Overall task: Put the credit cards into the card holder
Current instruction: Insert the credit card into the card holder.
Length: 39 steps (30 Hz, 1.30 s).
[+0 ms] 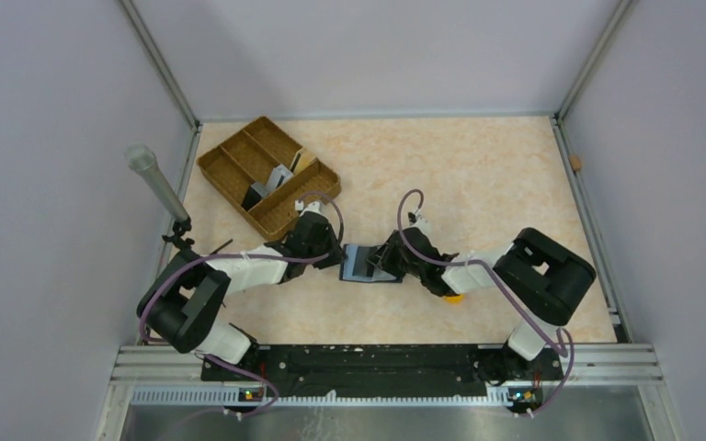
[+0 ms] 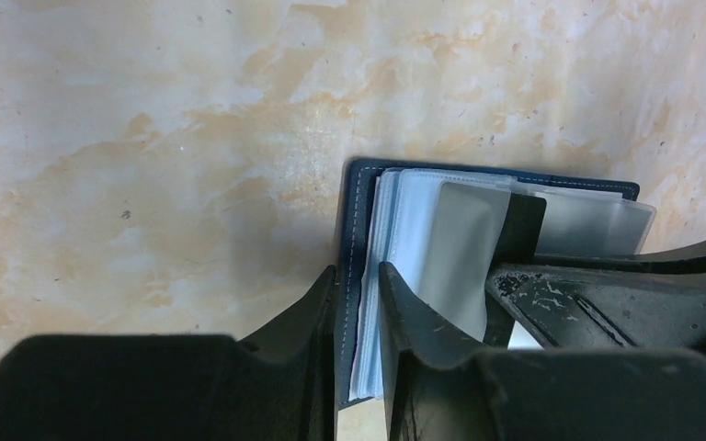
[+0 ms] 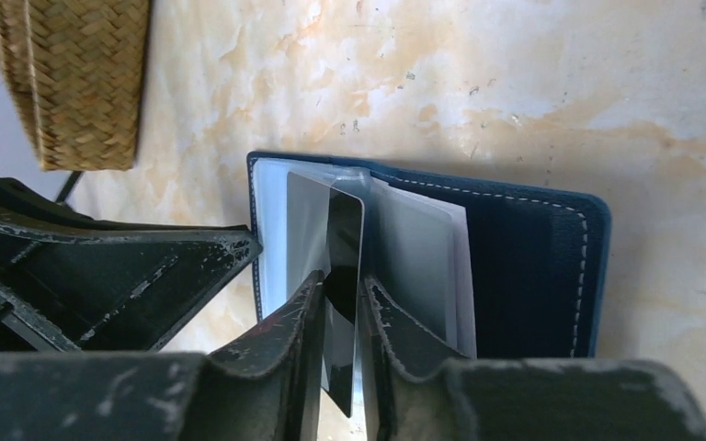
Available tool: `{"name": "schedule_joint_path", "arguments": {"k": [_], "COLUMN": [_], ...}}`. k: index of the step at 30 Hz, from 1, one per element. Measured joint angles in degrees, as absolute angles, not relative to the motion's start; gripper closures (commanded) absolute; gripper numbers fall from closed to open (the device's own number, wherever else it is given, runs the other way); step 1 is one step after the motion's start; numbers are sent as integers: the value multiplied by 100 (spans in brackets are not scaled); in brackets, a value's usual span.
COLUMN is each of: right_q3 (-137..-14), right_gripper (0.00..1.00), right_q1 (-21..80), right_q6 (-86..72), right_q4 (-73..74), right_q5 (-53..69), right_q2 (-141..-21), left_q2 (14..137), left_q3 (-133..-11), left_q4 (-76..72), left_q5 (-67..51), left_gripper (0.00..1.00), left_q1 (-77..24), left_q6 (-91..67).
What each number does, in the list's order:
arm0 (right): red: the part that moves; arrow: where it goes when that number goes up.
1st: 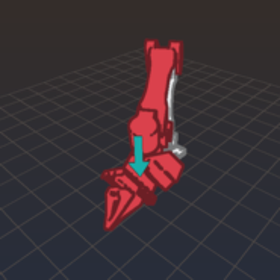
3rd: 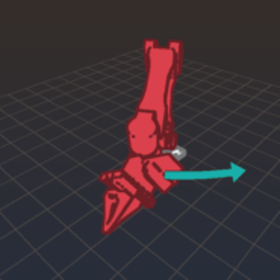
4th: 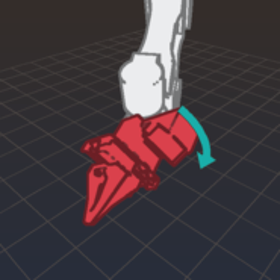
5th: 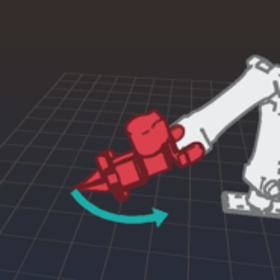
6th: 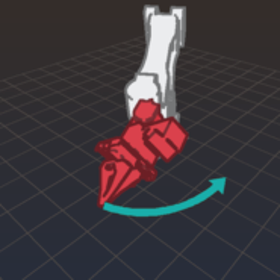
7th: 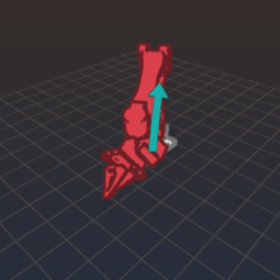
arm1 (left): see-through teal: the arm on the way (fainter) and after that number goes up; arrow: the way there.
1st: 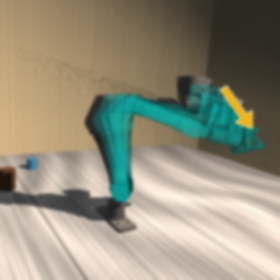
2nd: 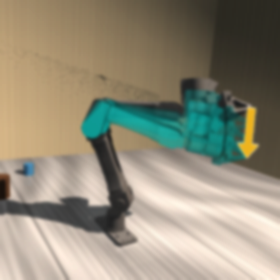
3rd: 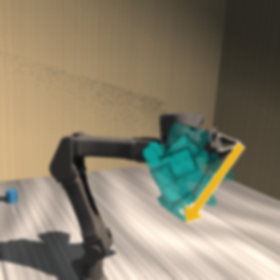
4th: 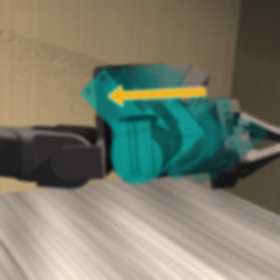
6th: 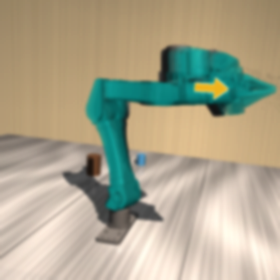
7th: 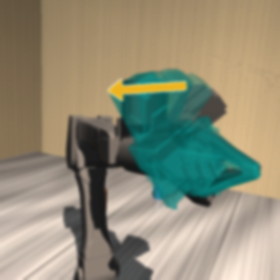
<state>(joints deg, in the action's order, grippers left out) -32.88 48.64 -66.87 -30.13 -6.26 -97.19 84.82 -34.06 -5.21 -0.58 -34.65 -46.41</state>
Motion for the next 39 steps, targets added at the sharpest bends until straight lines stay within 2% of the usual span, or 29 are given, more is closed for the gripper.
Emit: {"name": "schedule_joint_path", "arguments": {"k": [9,20,24,28,35,39], "right_q3": [-3933,-3927,-3833,-3826,-3951,-4112], "right_gripper": [58,47,48,55,62,62], "right_q1": [5306,5352,5341,5299,5277,5277], "right_q6": [-5863,-5518,-5459,-5400,-5367,-5332], "right_q4": [-1310,-574,-624,-709,-814,-860], "right_q5": [-1540,-1890,-1798,-1603,-1321,-1199], "right_q2": [-9347,-8825,-8641,-8674,-9094,-9279], "left_q2": [8479,8453,8438,8438,8438,8438], "left_q3": [-3374,-3341,-3323,-3315,-3310,-3306], "left_q4": [-534,-563,-565,-567,-572,-572], "left_q5": [-104,-117,-163,-198,-213,-250], "left_gripper": [78,79,79,79,81,83], "left_q1": [-3535,-3535,-3535,-3535,-3535,-3535], "left_q6": [-4685,-4689,-4692,-4698,-4703,-4703]}}
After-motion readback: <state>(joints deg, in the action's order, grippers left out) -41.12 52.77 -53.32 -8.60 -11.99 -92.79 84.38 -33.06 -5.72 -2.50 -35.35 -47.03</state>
